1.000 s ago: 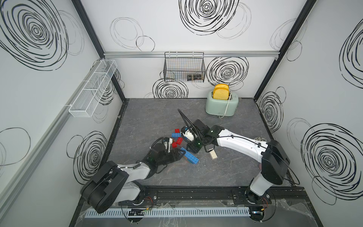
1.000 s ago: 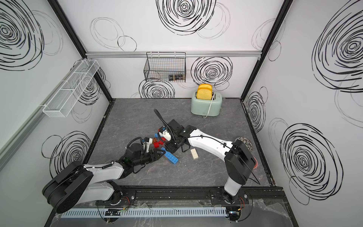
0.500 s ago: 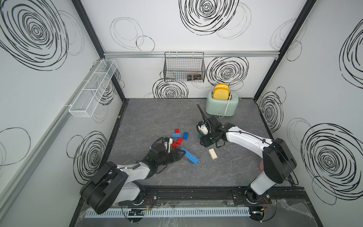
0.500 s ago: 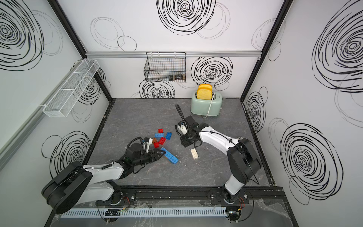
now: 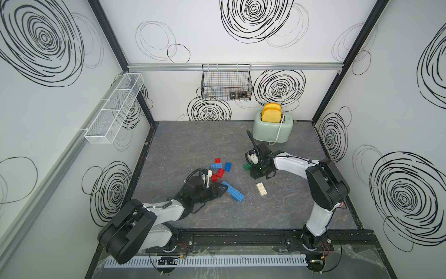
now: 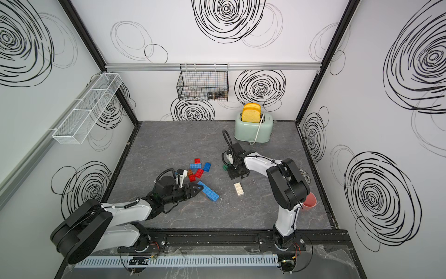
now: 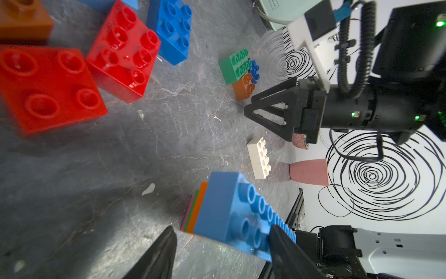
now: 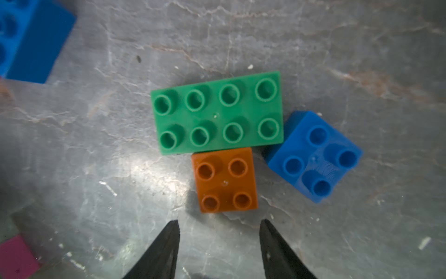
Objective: Assemble a heart with lego
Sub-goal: Pick up the lego brick from the center of the board.
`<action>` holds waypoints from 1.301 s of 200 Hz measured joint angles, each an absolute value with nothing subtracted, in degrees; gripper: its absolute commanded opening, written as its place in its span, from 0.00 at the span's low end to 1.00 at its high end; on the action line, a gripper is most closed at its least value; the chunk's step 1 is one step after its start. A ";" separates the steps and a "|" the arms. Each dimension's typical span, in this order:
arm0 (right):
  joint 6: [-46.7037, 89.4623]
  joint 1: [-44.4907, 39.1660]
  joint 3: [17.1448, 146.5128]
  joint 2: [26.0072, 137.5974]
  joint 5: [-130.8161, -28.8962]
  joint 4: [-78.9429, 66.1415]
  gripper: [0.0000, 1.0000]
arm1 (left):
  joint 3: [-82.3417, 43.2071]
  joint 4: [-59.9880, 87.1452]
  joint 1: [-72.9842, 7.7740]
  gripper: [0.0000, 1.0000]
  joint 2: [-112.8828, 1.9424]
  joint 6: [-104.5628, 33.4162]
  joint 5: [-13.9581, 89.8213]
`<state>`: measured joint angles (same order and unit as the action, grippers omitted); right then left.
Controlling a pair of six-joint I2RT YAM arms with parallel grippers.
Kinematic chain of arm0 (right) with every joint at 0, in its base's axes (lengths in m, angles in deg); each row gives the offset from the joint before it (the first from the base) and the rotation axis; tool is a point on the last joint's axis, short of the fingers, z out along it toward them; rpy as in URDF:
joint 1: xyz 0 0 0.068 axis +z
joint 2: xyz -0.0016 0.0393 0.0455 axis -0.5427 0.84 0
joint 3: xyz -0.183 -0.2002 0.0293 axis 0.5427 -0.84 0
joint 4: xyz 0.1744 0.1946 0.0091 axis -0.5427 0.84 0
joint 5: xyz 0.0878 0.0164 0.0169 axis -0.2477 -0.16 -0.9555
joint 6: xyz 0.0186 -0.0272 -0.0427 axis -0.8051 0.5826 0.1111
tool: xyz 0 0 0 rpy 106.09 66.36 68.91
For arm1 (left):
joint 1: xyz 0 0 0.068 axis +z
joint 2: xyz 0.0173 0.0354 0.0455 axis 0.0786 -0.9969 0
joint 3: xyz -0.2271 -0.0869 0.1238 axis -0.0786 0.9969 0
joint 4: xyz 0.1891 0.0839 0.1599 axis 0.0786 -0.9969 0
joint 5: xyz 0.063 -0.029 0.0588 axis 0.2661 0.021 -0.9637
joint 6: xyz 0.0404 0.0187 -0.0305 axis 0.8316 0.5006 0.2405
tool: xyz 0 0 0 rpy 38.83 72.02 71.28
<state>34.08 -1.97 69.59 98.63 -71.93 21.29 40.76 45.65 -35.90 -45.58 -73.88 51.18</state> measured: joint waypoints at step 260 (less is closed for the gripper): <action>36.26 1.05 75.93 103.41 -68.72 21.55 0.40 | 40.76 45.54 -35.90 0.65 -45.58 -73.75 51.18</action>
